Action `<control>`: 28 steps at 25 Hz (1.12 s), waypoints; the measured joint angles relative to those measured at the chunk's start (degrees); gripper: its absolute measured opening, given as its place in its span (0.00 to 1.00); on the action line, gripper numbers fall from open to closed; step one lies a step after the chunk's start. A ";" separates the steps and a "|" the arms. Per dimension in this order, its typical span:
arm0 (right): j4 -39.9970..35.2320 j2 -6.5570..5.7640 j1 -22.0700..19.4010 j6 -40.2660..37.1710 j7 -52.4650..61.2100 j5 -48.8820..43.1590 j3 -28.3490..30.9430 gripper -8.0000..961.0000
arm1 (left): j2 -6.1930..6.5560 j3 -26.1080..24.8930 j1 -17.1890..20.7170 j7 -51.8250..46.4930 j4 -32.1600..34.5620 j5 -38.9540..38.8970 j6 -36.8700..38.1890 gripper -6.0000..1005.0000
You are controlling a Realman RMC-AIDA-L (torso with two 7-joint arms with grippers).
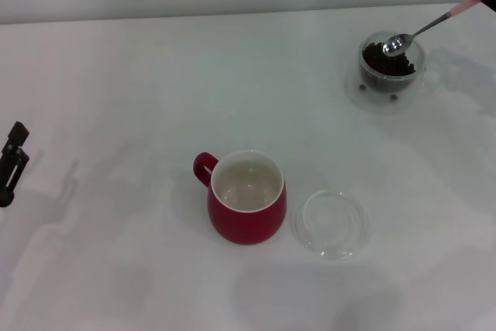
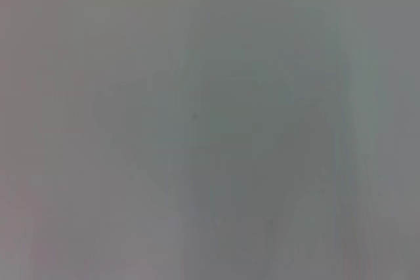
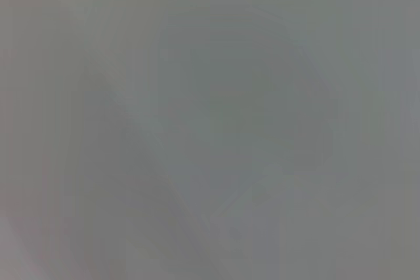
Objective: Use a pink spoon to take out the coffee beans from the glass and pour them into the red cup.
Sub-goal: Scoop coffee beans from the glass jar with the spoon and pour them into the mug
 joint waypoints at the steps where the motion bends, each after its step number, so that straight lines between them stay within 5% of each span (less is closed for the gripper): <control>1: -0.23 0.04 0.16 -0.50 -0.01 -0.56 -0.01 0.16 | -0.02 0.01 0.00 0.00 -0.20 0.01 -0.03 0.56; 18: -1.42 0.19 -0.61 -2.70 -2.80 -2.81 -0.55 0.16 | -0.15 -0.14 1.24 0.00 -0.74 -0.01 -1.63 0.56; 28: -0.93 1.41 -0.70 -4.98 8.57 -2.85 -0.53 0.16 | -0.12 -0.06 1.63 0.01 -1.30 -0.01 -2.69 0.56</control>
